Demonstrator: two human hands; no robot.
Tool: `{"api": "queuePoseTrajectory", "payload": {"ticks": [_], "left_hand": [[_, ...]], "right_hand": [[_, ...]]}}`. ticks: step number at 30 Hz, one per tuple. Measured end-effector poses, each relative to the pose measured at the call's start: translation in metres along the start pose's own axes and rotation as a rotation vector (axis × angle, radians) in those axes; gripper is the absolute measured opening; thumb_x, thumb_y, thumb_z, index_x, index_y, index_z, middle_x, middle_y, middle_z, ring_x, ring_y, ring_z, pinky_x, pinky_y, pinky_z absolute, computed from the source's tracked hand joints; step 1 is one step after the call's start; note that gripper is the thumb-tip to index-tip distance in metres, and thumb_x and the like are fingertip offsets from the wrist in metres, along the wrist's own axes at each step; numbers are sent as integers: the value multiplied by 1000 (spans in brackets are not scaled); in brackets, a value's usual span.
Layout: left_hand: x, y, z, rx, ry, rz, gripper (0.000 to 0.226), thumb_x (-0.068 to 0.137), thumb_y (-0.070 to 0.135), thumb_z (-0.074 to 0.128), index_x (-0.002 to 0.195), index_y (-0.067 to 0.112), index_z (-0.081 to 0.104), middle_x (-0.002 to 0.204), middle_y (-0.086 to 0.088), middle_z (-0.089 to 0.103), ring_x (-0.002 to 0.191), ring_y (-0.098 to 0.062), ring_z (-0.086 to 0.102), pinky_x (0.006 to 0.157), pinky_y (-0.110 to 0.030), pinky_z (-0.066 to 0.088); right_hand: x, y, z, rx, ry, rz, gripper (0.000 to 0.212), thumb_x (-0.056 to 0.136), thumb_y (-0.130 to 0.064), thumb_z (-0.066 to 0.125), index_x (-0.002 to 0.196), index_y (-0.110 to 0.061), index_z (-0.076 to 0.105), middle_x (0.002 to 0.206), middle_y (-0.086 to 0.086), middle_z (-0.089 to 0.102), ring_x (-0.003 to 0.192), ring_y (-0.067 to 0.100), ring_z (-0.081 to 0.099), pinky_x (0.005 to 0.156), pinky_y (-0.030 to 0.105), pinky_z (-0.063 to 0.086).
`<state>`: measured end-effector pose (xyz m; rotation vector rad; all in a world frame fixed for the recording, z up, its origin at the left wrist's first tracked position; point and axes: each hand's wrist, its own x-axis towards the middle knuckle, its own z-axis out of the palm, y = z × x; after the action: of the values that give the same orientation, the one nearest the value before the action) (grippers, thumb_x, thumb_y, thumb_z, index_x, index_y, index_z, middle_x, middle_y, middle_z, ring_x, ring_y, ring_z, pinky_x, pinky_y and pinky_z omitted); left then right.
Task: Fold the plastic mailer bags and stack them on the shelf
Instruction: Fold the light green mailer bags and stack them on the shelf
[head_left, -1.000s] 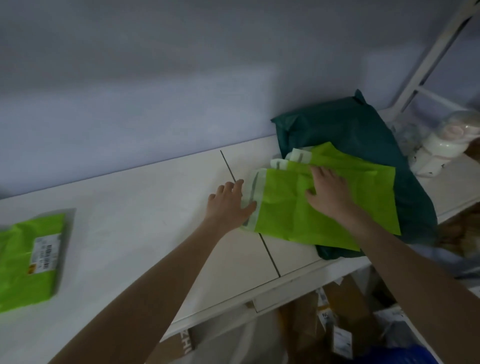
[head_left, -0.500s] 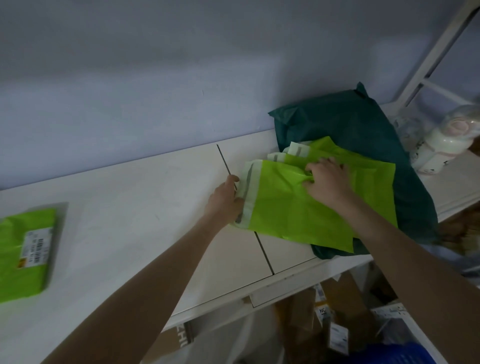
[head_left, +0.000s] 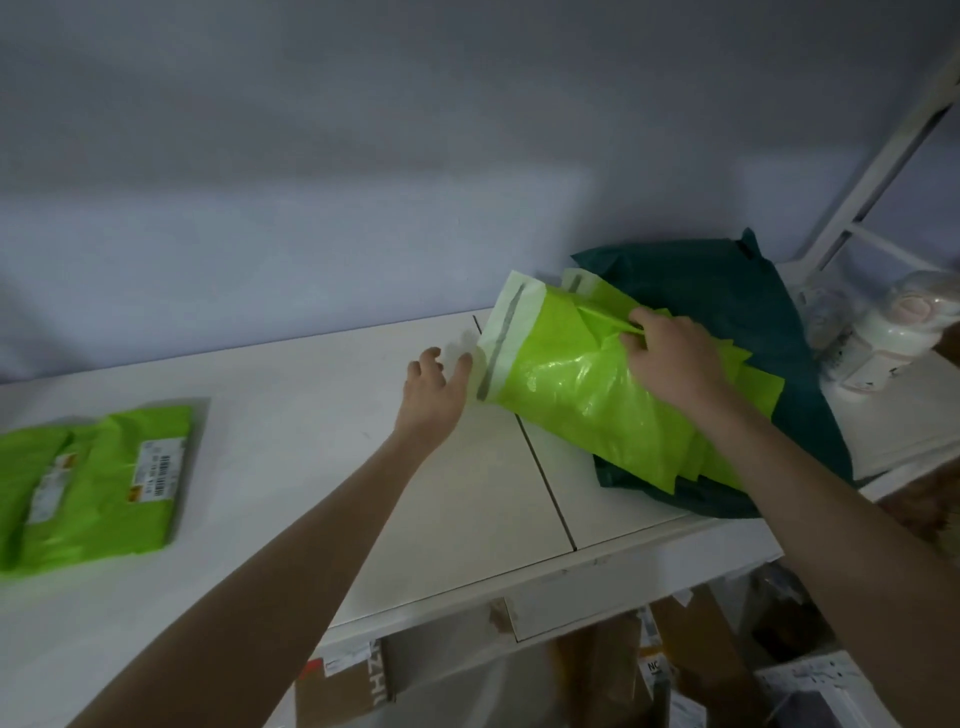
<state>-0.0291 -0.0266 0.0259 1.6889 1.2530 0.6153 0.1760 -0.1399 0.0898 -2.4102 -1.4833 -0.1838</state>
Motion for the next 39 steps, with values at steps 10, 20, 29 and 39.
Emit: {"api": "queuePoseTrajectory", "payload": {"ticks": [10, 20, 29, 39], "left_hand": [[-50, 40, 23, -246, -374, -80, 43, 94, 49, 42, 105, 12, 59, 98, -5, 67, 81, -19, 63, 74, -29, 48], [-52, 65, 28, -255, -348, -120, 43, 92, 48, 45, 112, 10, 54, 100, -4, 64, 75, -28, 71, 72, -40, 59], [-48, 58, 22, -155, -213, -52, 27, 91, 28, 49, 99, 9, 65, 101, -10, 67, 91, -24, 63, 61, -30, 56], [-26, 40, 15, 36, 44, 43, 22, 91, 21, 51, 110, 12, 59, 94, -10, 65, 89, -29, 60, 75, -30, 47]], "right_hand": [[-17, -38, -10, 9, -66, -67, 29, 85, -25, 61, 111, -13, 59, 92, 8, 65, 87, 30, 60, 62, 29, 38], [-33, -50, -22, 464, -211, -29, 19, 92, -12, 48, 104, -13, 63, 91, 6, 70, 70, 21, 67, 66, 34, 51], [1, -24, -11, -46, -119, -85, 65, 85, -39, 62, 139, -15, 35, 137, 10, 49, 125, 30, 44, 101, 44, 35], [3, -19, 9, 7, -48, -113, 30, 93, -34, 53, 96, -6, 62, 93, 14, 65, 88, 33, 60, 63, 34, 41]]}}
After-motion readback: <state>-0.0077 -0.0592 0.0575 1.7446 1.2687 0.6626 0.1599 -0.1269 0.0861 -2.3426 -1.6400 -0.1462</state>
